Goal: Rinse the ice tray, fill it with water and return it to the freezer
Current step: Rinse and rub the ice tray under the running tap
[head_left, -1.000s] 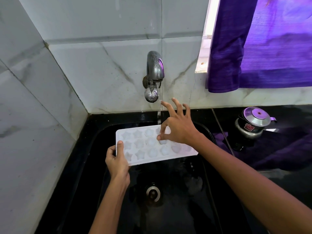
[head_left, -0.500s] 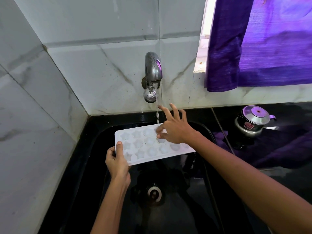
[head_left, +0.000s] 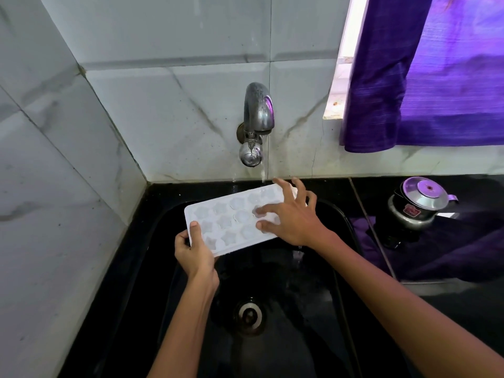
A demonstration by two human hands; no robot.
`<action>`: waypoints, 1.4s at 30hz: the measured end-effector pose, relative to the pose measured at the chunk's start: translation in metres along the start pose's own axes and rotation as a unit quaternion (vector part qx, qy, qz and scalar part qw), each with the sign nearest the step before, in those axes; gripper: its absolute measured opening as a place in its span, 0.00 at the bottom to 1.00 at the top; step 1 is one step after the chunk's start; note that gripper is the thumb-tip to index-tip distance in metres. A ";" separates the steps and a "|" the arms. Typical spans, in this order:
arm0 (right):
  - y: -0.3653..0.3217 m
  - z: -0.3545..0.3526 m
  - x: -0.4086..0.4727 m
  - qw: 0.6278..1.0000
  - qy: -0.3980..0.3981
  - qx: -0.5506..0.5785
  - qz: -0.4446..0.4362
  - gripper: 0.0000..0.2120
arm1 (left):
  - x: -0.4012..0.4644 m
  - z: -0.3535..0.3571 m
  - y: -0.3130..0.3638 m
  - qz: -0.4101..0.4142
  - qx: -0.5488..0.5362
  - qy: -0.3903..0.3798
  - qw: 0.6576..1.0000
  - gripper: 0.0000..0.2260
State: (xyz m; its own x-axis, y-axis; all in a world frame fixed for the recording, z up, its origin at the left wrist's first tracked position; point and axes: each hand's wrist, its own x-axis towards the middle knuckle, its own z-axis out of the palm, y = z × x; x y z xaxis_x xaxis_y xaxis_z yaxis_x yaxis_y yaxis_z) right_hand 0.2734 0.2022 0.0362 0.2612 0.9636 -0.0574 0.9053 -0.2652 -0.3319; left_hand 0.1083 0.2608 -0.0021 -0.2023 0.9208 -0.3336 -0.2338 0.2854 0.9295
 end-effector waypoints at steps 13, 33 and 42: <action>-0.002 -0.005 0.003 0.994 0.003 -0.102 -0.025 0.13 | -0.003 0.003 0.001 0.008 0.025 -0.011 1.000 0.10; 0.004 -0.008 0.006 0.993 0.020 -0.105 -0.044 0.16 | -0.001 0.002 -0.002 -0.013 0.019 -0.015 1.000 0.09; 0.006 0.001 -0.004 0.990 0.136 0.040 -0.006 0.10 | 0.003 0.006 0.001 -0.032 -0.006 0.004 0.999 0.08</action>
State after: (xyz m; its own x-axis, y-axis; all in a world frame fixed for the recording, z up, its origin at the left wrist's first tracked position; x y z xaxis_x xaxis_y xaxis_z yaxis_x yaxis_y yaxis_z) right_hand 0.2773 0.1973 0.0341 0.3411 0.9186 0.1995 0.8823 -0.2396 -0.4052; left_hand 0.1128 0.2654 -0.0010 -0.1938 0.8983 -0.3944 -0.2587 0.3410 0.9038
